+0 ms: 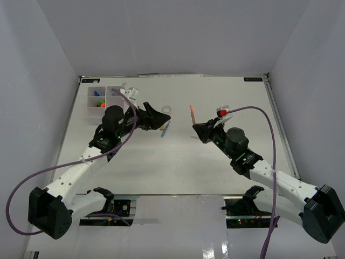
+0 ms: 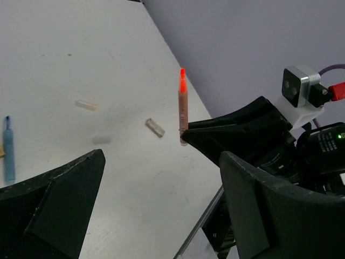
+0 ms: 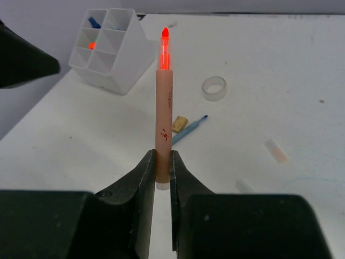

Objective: Sort the stationery into containers
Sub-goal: Pick up the pen from the center of the board.

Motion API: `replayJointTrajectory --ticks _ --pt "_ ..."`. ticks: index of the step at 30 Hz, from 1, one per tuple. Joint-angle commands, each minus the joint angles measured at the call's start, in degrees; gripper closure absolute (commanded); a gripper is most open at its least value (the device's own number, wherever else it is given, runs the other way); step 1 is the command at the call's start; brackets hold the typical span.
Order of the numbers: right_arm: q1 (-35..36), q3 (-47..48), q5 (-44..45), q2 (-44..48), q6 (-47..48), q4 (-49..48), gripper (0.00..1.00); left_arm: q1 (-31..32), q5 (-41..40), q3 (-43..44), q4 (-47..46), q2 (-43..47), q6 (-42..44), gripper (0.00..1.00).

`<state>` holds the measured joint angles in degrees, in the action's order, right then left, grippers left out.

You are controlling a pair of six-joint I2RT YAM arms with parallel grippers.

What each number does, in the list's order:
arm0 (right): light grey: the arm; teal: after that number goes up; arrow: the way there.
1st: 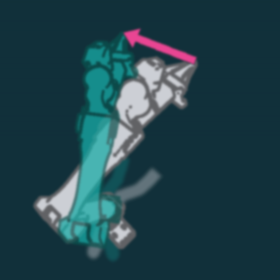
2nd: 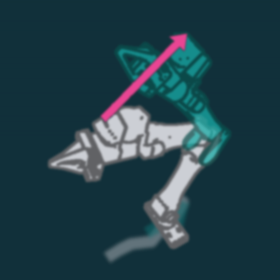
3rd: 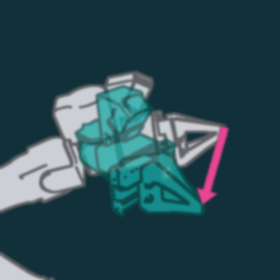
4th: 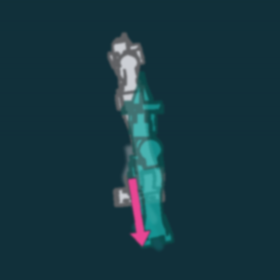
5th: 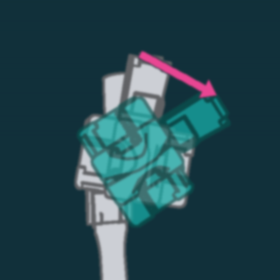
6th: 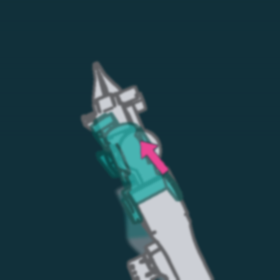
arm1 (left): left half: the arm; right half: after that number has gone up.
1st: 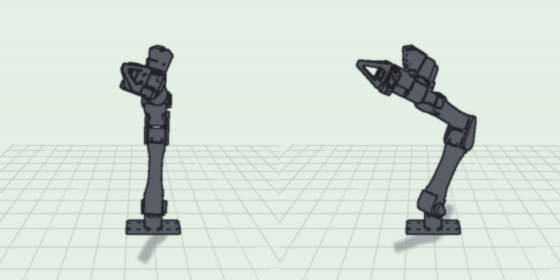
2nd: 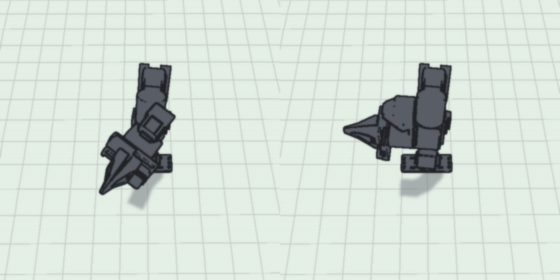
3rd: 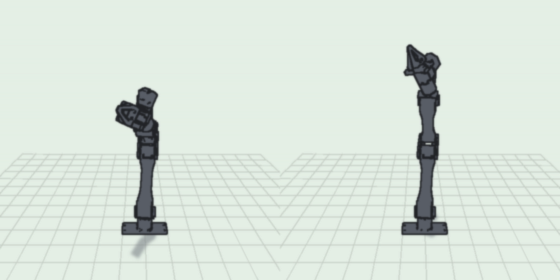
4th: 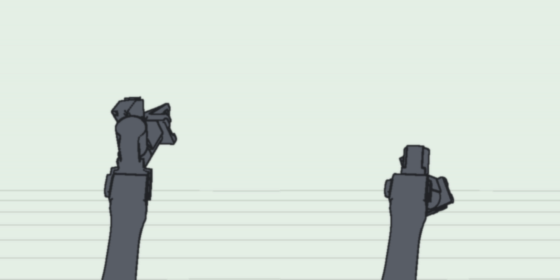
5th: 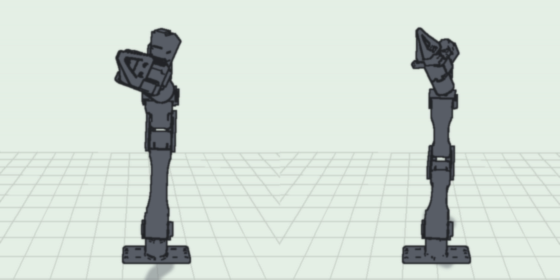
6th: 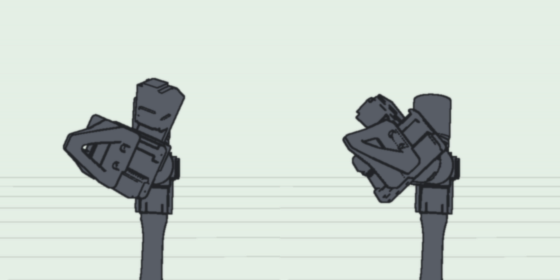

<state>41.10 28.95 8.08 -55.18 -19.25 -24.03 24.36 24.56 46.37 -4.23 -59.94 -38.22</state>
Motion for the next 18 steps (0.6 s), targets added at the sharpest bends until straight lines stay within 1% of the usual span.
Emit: replayJointTrajectory --ticks 1,4,9,10,14,17,18 --pt "0.73 -1.09 -5.79 0.60 0.18 -12.52 0.92 7.78 -7.23 -0.32 -9.47 -1.83 -1.51 0.02" --pt "0.91 -1.35 -7.19 0.42 -1.67 -16.39 0.92 12.53 -13.37 0.04 -13.78 -4.64 -0.02 0.02" --pt "0.91 -1.53 -7.46 -0.19 -3.69 -19.47 0.92 15.45 -15.94 0.30 -20.71 -8.78 0.25 0.02" --pt "1.00 -1.70 -9.11 -0.28 -3.96 -19.74 0.92 15.80 -16.29 0.30 -22.47 -9.83 0.34 0.04" --pt "1.00 -1.97 -10.01 -0.54 -5.01 -21.06 0.92 16.77 -16.73 0.83 -24.95 -12.56 1.39 0.08" --pt "1.00 -2.32 -10.71 -0.90 -5.63 -21.76 0.92 17.21 -15.95 1.36 -27.75 -14.23 2.09 0.13" --pt "1.00 -2.49 -10.89 -0.98 -5.89 -22.02 0.92 17.39 -15.33 1.36 -28.37 -14.41 2.18 0.18"
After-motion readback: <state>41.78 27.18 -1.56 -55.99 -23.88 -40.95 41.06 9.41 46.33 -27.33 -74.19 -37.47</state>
